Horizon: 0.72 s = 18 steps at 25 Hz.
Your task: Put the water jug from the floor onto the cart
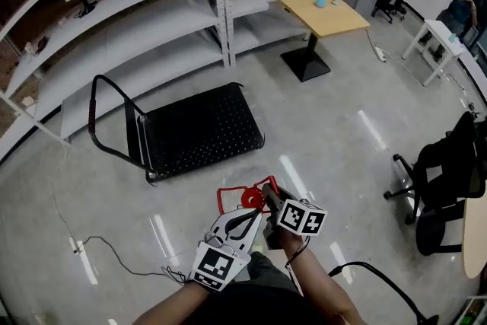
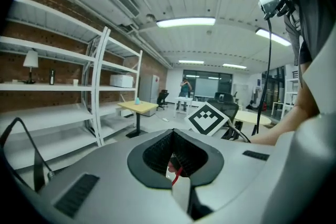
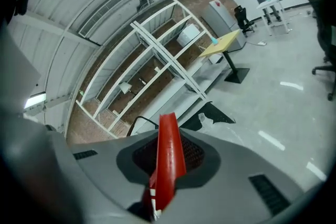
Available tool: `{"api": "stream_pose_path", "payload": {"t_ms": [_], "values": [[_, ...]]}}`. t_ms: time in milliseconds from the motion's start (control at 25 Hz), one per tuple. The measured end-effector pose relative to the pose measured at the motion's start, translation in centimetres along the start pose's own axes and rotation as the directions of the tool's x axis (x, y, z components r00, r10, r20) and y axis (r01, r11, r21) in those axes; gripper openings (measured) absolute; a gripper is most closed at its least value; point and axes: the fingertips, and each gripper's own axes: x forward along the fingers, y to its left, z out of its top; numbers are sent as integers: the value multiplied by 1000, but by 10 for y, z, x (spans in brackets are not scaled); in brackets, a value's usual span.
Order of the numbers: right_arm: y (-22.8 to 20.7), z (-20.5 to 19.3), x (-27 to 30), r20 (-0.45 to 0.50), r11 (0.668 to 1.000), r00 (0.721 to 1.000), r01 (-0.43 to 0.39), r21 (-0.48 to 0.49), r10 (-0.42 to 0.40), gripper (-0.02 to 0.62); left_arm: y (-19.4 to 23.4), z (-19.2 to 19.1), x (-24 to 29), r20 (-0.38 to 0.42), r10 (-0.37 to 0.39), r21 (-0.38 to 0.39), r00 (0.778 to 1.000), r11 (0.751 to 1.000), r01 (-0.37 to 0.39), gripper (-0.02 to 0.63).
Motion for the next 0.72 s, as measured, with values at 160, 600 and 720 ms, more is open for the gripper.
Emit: {"api": "stream_pose_path", "payload": {"t_ms": [160,600,720], "values": [[23,29,67,-69,997,996,-53,-56,49,52,65,15,4,11,112,-22,994,993,-112,0],[79,87,285,-98,994,994,-51,-93,42,51,294,21,11,63,166,-53,984,985,-163,0],[93,98,356,-85,996,996,-38,-77,32,51,367,25,18,70,125,-38,990,992,-122,0]]}}
